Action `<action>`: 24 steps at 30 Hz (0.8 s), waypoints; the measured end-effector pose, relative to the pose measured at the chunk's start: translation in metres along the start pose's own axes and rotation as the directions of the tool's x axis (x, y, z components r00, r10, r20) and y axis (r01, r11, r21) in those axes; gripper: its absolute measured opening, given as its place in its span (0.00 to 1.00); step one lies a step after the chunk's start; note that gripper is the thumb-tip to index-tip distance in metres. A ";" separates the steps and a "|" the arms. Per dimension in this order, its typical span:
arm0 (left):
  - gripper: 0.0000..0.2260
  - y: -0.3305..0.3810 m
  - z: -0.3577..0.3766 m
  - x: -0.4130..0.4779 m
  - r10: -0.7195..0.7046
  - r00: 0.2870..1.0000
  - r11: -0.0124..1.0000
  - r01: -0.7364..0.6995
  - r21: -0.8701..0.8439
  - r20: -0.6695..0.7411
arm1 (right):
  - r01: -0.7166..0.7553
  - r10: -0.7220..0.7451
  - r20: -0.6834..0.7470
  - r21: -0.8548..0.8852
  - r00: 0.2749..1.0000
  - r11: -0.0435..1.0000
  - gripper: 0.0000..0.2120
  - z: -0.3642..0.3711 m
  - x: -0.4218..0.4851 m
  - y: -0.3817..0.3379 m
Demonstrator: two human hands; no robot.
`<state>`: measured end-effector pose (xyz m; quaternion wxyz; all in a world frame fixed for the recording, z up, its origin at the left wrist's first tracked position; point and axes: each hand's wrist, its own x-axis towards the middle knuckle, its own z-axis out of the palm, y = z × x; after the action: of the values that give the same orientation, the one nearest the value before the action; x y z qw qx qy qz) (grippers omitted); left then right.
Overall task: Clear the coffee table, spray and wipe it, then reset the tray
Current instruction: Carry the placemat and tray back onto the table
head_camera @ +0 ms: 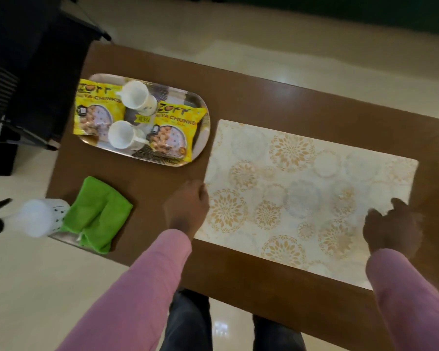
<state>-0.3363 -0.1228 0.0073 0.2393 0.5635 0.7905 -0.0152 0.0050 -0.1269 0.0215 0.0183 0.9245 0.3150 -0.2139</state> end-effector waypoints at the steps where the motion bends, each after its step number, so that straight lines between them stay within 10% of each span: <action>1: 0.10 -0.003 -0.011 0.002 0.050 0.999 0.999 -0.051 -0.015 -0.015 | 0.036 -0.036 -0.001 0.047 0.999 0.998 0.21 0.007 -0.013 -0.015; 6: 0.09 -0.041 -0.065 0.035 0.196 0.957 0.969 -0.223 -0.108 -0.214 | 0.178 -0.186 0.030 0.176 0.982 0.968 0.15 0.043 -0.083 -0.106; 14: 0.11 -0.126 -0.155 0.136 0.035 0.935 0.981 -0.099 -0.165 -0.353 | 0.241 -0.299 0.130 0.338 0.945 0.910 0.17 0.096 -0.157 -0.235; 24: 0.12 -0.223 -0.159 0.257 -0.376 0.923 0.850 0.378 -0.368 0.080 | 0.259 -0.335 0.142 0.385 0.932 0.886 0.17 0.133 -0.148 -0.285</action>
<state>-0.6587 0.0697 -0.0085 0.3371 0.3409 0.8731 0.0886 -0.3194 -0.0056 -0.0104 -0.1520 0.8255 0.4053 -0.3622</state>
